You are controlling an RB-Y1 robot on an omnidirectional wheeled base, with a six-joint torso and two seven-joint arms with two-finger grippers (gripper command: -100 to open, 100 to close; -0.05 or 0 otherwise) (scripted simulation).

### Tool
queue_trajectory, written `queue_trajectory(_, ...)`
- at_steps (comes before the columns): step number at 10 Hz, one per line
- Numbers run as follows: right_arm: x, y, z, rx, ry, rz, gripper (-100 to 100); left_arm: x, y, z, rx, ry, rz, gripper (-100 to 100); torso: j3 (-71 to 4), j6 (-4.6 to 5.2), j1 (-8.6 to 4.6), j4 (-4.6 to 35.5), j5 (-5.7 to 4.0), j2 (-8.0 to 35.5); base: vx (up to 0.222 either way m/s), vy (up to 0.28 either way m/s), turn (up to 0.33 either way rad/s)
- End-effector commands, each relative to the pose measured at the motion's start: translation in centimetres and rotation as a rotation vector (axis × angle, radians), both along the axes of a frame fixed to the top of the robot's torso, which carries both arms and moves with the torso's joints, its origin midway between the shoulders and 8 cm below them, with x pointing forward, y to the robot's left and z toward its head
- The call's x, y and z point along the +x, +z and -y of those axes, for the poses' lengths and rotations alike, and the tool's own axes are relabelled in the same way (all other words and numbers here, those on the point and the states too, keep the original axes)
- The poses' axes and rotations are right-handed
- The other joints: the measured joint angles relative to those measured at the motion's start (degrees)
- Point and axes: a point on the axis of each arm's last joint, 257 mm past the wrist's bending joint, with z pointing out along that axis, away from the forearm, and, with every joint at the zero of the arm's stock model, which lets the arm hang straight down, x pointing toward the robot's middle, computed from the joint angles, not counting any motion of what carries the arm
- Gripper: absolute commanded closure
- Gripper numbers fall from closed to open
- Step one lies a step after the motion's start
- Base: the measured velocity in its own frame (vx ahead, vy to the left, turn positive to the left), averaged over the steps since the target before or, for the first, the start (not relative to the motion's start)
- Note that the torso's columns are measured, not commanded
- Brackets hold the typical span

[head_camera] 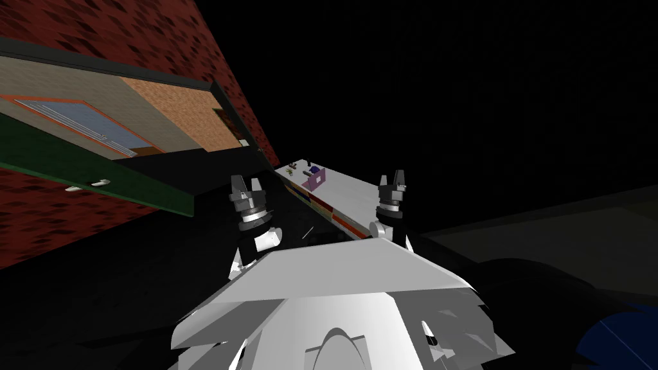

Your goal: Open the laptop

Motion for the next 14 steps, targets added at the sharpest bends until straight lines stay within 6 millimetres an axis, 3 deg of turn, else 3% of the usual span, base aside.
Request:
queue_trajectory(1,0.0,0.0,0.0,0.0,0.0,0.0,0,0.0,0.0,0.0,0.0,0.0,0.0,0,-4.7,0.0,0.0,2.3,0.0,2.3,0.0,0.0,0.0)
queue_trajectory(9,0.0,0.0,0.0,0.0,0.0,0.0,0,0.0,0.0,0.0,0.0,0.0,0.0,0,-70.7,0.0,0.0,35.4,0.0,35.4,0.0,0.0,0.0)
queue_trajectory(10,0.0,0.0,0.0,0.0,0.0,0.0,0,0.6,-0.5,0.5,0.032,-0.017,-0.027,-100,-79.2,0.0,0.0,39.6,0.0,39.6,0.019,0.017,-0.074)
queue_trajectory(11,0.0,0.0,0.0,0.0,0.0,0.0,0,0.9,-0.9,0.8,0.046,-0.024,-0.043,-100,-83.2,0.01,0.07,41.5,0.02,41.5,0.026,0.037,-0.071)
queue_trajectory(14,0.0,0.0,0.0,0.0,0.0,0.0,0,2.5,-3.4,1.8,0.092,-0.045,-0.133,-100,-84.6,0.0,0.1,42.2,0.03,42.2,0.052,0.069,-0.099)
